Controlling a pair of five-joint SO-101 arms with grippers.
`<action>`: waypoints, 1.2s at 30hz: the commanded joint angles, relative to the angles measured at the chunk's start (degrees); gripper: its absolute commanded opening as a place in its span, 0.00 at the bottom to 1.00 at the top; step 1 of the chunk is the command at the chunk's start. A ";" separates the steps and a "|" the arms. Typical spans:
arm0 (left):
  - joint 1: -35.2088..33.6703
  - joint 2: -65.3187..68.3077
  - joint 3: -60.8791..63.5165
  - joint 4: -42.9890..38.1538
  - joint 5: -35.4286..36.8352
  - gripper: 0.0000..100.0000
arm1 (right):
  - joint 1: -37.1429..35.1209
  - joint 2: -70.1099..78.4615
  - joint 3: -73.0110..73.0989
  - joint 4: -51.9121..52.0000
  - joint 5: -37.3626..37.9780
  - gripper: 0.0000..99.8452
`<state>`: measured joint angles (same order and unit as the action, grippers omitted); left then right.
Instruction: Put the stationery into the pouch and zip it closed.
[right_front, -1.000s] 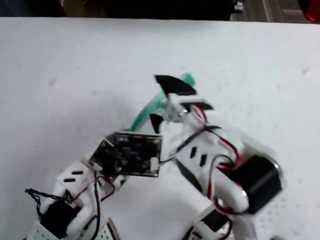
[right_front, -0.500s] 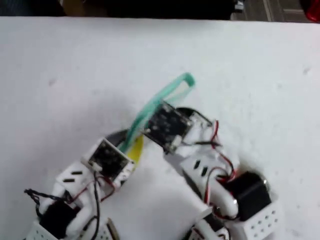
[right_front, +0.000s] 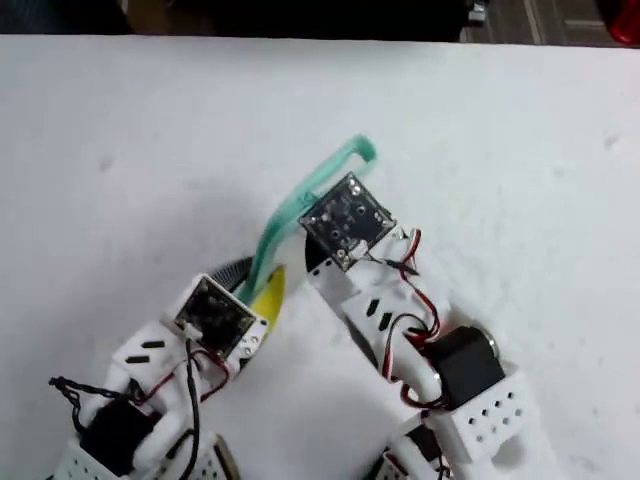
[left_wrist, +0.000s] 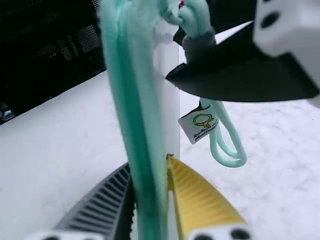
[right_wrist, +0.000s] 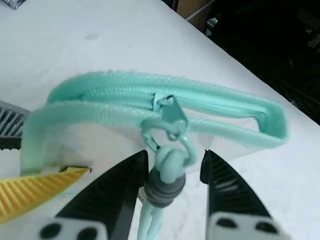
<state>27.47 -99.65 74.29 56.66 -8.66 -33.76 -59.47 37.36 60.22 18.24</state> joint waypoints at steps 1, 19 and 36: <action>0.13 0.13 -0.26 -1.67 0.44 0.02 | -0.04 0.48 -0.26 -3.47 -1.49 0.15; -5.67 0.04 -7.47 -1.32 8.44 0.28 | 0.04 -2.15 -12.75 4.00 -0.70 0.02; -1.80 0.13 -12.84 2.90 6.07 0.04 | -0.13 10.24 -25.41 6.73 3.69 0.02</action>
<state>22.55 -99.82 64.44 59.38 -0.57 -34.20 -50.68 15.56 66.64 20.97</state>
